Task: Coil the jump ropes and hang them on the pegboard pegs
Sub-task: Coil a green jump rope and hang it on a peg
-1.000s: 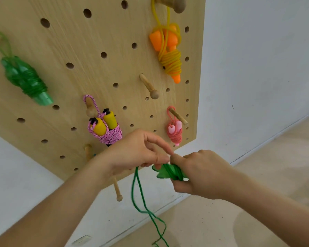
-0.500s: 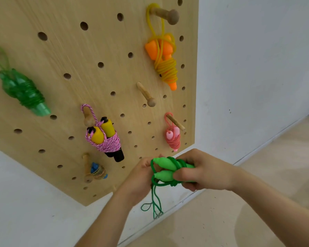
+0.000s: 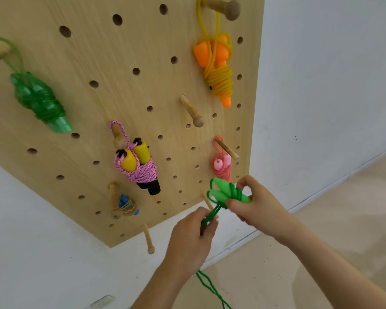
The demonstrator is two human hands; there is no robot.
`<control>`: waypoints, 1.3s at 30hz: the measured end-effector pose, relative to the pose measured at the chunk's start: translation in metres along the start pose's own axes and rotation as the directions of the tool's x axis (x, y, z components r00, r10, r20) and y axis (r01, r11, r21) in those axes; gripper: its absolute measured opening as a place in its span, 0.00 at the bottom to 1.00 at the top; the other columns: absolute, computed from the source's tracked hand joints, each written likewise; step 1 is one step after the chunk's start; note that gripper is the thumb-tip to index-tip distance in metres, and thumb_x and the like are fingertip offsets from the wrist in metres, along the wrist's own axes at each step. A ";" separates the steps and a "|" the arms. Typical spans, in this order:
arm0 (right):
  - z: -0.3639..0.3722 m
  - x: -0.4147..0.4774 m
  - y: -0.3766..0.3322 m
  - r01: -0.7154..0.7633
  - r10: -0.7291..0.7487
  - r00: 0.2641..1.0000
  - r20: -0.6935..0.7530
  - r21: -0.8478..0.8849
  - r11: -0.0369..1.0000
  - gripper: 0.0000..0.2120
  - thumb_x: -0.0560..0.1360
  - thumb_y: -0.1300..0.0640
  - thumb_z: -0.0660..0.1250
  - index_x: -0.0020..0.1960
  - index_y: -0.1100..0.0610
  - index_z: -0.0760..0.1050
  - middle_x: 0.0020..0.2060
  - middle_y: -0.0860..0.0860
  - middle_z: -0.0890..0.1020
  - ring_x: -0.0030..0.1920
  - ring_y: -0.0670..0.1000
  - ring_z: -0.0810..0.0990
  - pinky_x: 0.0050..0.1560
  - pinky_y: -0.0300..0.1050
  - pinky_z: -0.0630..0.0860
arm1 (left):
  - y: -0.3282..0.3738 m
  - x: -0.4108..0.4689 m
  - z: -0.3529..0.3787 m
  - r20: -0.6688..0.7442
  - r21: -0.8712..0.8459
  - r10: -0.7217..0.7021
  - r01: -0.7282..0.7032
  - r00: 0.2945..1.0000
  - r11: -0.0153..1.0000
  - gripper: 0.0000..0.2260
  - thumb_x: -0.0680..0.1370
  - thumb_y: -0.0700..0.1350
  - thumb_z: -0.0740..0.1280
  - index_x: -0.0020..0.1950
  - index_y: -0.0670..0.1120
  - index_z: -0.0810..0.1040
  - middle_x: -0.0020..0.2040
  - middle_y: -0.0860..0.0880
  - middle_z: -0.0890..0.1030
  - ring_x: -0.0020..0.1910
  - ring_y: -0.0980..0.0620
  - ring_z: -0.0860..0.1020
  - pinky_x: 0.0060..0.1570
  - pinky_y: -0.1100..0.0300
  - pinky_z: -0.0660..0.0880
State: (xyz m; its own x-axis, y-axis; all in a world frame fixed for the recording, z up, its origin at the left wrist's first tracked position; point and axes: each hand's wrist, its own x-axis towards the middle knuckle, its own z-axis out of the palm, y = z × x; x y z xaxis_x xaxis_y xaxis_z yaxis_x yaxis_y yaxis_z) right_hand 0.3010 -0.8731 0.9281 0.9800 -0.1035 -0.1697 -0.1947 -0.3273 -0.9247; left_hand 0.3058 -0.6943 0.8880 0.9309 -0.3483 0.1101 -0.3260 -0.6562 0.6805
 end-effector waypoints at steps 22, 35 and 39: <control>-0.017 -0.010 -0.008 0.392 -0.153 0.896 0.418 -0.578 0.715 0.19 0.71 0.47 0.66 0.59 0.38 0.66 0.31 0.45 0.74 0.32 0.46 0.72 0.37 0.42 0.72 | 0.053 0.037 -0.067 0.285 0.371 0.311 -0.404 0.906 0.836 0.07 0.74 0.53 0.68 0.44 0.53 0.84 0.37 0.53 0.81 0.36 0.54 0.76 0.36 0.53 0.73; -0.011 -0.020 -0.018 0.459 -0.255 0.886 0.388 -0.650 0.605 0.25 0.67 0.26 0.62 0.56 0.41 0.73 0.27 0.44 0.70 0.32 0.42 0.69 0.36 0.41 0.66 | 0.056 0.062 -0.084 0.533 0.088 -0.015 -0.038 0.846 0.995 0.06 0.68 0.43 0.78 0.43 0.49 0.86 0.37 0.53 0.85 0.39 0.54 0.82 0.43 0.56 0.80; -0.013 -0.022 -0.017 0.483 -0.348 0.875 0.337 -0.658 0.577 0.12 0.74 0.36 0.61 0.48 0.43 0.69 0.26 0.46 0.68 0.30 0.48 0.69 0.35 0.42 0.67 | 0.064 0.056 -0.081 0.440 0.017 0.120 -0.142 0.890 0.990 0.07 0.66 0.41 0.78 0.41 0.50 0.86 0.35 0.57 0.82 0.37 0.60 0.80 0.38 0.66 0.76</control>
State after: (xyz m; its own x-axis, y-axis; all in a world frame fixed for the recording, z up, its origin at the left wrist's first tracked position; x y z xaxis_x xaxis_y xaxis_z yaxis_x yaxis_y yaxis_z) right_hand 0.2820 -0.8774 0.9521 0.9386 0.3401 0.0581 0.3348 -0.8572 -0.3914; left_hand 0.3507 -0.7011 0.9964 0.7168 -0.6833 -0.1388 -0.4574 -0.6111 0.6460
